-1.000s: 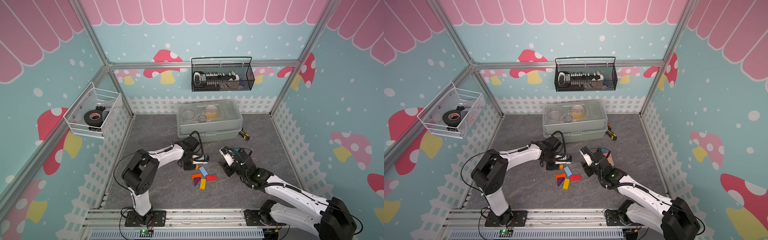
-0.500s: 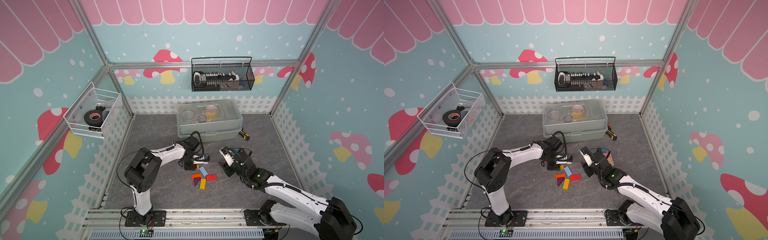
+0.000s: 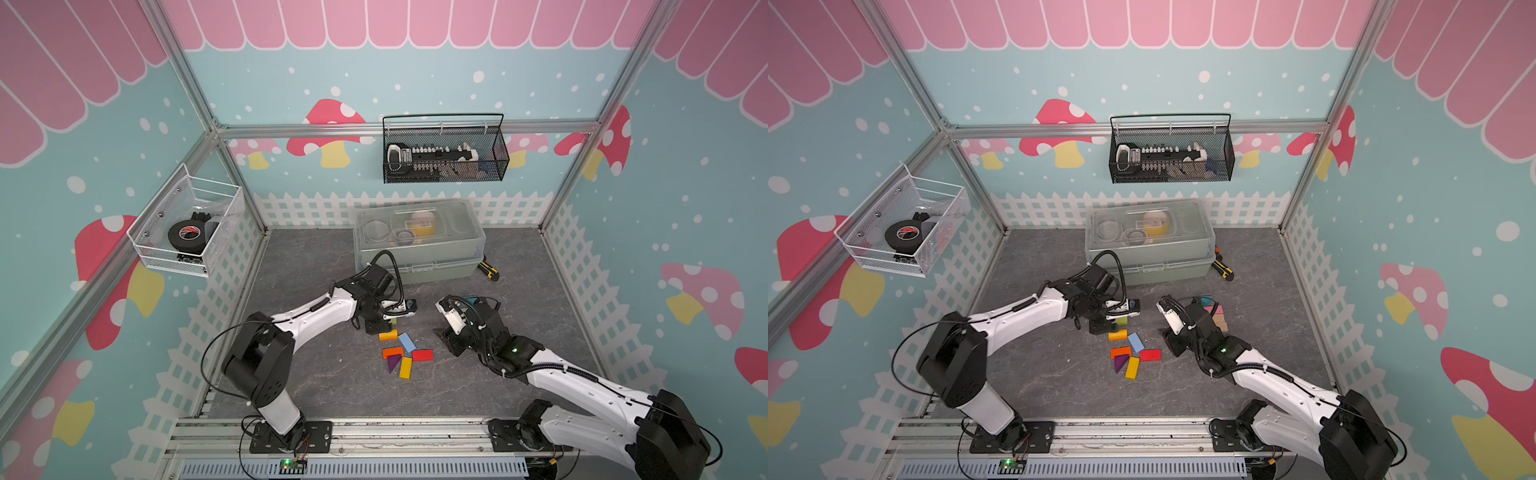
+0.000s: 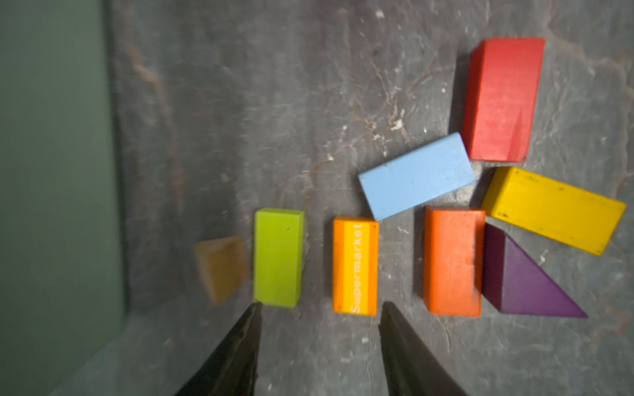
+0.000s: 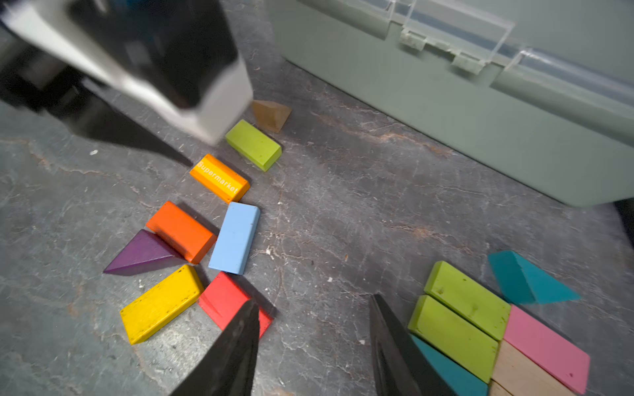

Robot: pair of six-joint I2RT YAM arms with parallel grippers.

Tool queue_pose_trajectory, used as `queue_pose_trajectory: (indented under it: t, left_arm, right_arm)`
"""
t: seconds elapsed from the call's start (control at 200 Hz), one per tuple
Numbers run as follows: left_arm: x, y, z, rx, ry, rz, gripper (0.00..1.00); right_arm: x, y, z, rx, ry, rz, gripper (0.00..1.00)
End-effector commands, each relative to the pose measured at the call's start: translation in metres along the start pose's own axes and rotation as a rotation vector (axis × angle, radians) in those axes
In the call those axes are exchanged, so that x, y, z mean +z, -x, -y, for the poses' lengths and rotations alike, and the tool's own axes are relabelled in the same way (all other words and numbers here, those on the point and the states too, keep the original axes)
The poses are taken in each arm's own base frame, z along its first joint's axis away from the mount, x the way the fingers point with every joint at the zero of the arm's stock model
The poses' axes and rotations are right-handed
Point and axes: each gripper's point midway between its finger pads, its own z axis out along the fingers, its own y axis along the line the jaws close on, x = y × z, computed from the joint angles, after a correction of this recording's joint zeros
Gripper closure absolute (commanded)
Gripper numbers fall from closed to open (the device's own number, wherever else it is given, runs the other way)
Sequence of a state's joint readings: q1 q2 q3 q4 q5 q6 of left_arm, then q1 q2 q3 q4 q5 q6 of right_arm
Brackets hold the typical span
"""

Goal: Assemble a piece of candy with building blocks
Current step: Pick up the building block from the center of the board.

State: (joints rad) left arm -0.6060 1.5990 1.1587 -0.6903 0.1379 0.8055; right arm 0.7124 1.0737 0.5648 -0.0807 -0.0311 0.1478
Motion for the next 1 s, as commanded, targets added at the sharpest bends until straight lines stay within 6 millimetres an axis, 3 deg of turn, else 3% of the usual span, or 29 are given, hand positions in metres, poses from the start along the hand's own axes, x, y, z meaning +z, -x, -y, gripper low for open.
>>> queue_pose_trajectory:
  t: [0.0, 0.055, 0.15, 0.27, 0.4, 0.655, 0.996]
  left_arm:
    - [-0.056, 0.004, -0.025, -0.159, 0.194, 0.045, 0.46]
    - [-0.081, 0.003, -0.024, -0.243, 0.253, 0.092, 0.46]
    - [-0.113, -0.008, -0.006, -0.363, 0.298, 0.184, 0.46]
    - [-0.135, -0.029, 0.017, -0.532, 0.346, 0.306, 0.40]
    - [-0.150, -0.041, 0.026, -0.657, 0.408, 0.436, 0.35]
    - [-0.142, -0.055, 0.034, -0.747, 0.415, 0.453, 0.36]
    - [-0.138, -0.056, 0.034, -0.727, 0.414, 0.434, 0.36]
  right_arm:
    - [0.004, 0.011, -0.014, 0.051, 0.085, -0.017, 0.48]
    - [0.011, 0.009, -0.014, 0.096, 0.083, -0.059, 0.48]
    - [0.025, 0.006, -0.020, 0.145, 0.111, -0.143, 0.49]
    - [0.049, -0.001, -0.030, 0.157, 0.120, -0.249, 0.47]
    - [0.073, -0.003, -0.043, 0.154, 0.146, -0.306, 0.46]
    - [0.103, -0.015, -0.059, 0.131, 0.134, -0.417, 0.47]
    - [0.116, -0.036, -0.062, 0.111, 0.102, -0.502, 0.51]
